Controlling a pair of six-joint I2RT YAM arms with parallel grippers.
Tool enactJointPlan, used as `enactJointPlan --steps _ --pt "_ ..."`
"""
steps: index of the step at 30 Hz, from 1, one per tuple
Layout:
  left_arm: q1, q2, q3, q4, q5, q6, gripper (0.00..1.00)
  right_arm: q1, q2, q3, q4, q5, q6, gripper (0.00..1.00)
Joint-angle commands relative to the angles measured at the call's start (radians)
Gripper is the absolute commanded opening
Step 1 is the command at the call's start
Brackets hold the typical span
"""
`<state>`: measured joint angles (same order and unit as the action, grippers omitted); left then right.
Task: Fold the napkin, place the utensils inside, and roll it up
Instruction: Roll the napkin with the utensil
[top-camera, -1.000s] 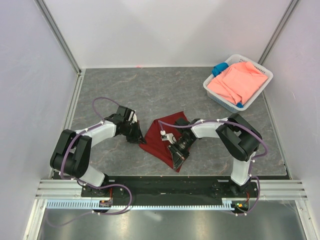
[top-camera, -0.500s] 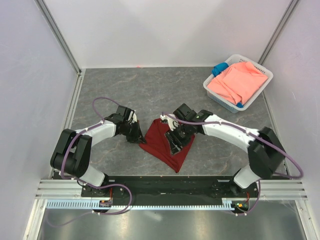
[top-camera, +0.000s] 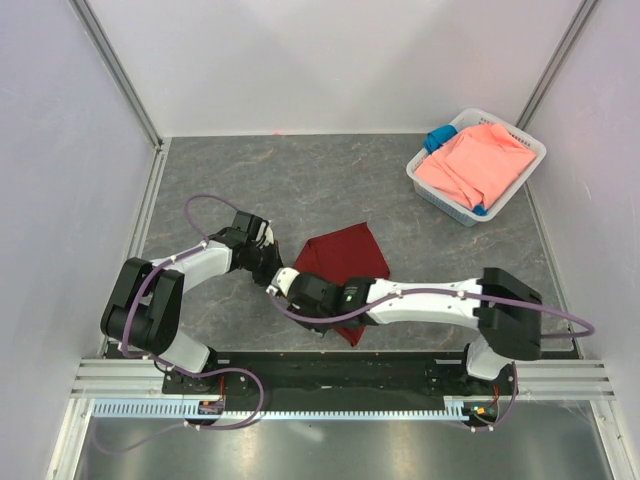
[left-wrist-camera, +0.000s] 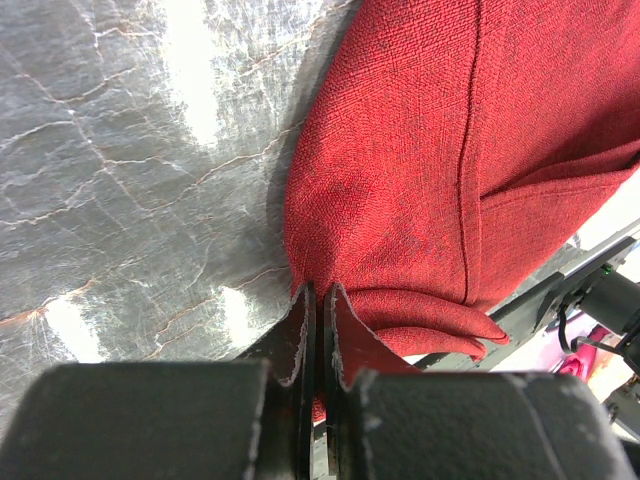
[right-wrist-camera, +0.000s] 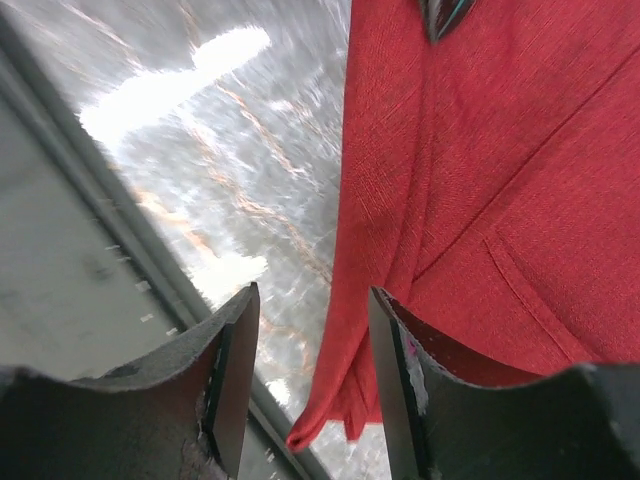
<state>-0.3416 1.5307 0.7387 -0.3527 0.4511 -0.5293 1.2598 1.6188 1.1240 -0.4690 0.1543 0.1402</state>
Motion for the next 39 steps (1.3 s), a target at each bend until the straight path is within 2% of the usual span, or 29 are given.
enactJointPlan --steps 1,8,21,26,31,34,37,38,39 --pt "0.004 0.022 -0.015 -0.012 -0.068 0.058 0.02 0.027 0.065 0.037 0.041 0.162 -0.045 0.55" --pt "0.003 0.025 -0.015 -0.014 -0.066 0.060 0.02 0.033 0.113 0.022 0.073 0.231 -0.100 0.54" --pt "0.003 0.022 -0.013 -0.012 -0.054 0.063 0.02 0.003 0.197 -0.006 0.104 0.225 -0.131 0.56" --pt "0.001 0.019 -0.015 -0.006 -0.040 0.068 0.02 -0.025 0.214 -0.023 0.119 0.171 -0.162 0.56" --pt "0.001 0.006 -0.016 0.003 -0.026 0.072 0.02 -0.077 0.210 -0.047 0.132 0.036 -0.160 0.55" --pt "0.001 0.000 -0.018 0.009 -0.025 0.072 0.02 -0.103 0.207 -0.067 0.127 -0.051 -0.149 0.49" --pt "0.001 -0.013 -0.016 0.015 -0.025 0.061 0.02 -0.114 0.211 -0.085 0.119 -0.096 -0.142 0.37" --pt "0.001 -0.020 -0.016 0.017 -0.025 0.058 0.04 -0.117 0.211 -0.092 0.118 -0.111 -0.140 0.32" --pt "0.001 -0.027 -0.015 0.020 -0.026 0.051 0.13 -0.123 0.213 -0.102 0.118 -0.143 -0.140 0.29"
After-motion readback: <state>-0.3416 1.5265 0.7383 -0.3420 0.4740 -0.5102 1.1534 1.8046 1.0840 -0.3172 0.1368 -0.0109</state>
